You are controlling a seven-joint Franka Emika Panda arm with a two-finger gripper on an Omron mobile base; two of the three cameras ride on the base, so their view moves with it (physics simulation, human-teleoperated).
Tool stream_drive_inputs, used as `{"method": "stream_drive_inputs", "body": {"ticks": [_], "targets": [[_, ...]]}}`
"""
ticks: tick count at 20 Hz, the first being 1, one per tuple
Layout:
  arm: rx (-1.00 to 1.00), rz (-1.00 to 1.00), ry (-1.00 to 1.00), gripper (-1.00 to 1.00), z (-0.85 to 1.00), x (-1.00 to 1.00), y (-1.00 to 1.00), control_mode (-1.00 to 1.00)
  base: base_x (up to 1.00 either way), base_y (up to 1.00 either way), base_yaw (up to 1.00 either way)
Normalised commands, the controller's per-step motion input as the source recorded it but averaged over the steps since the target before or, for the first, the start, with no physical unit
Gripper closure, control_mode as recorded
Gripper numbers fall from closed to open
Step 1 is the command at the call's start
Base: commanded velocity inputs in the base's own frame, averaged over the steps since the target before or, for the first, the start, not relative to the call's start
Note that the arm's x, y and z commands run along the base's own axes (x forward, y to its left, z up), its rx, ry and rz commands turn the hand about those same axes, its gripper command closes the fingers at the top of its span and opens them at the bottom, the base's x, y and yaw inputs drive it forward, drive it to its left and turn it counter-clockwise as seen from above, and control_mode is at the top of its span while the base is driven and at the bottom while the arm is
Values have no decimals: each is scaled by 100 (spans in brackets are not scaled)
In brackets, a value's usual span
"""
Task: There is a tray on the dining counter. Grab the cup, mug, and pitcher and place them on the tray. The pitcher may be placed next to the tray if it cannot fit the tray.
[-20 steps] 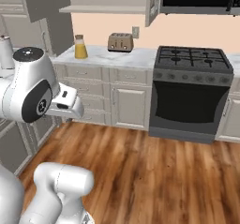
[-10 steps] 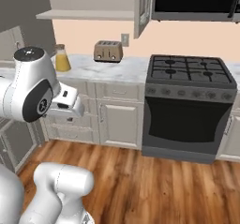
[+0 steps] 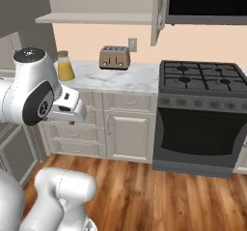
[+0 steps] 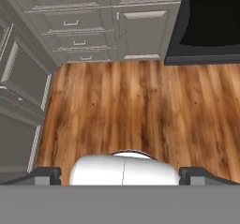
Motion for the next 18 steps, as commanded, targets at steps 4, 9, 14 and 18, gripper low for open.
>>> {"method": "stream_drive_inputs", "body": {"ticks": [4,9,14,18], "targets": [[0,0,0,-100,0,0,0,100,59,22,0],[0,0,0,-100,0,0,0,100,61,40,0],[0,0,0,-100,0,0,0,100,76,19,0],[0,0,0,-100,0,0,0,100,77,30,0]]}}
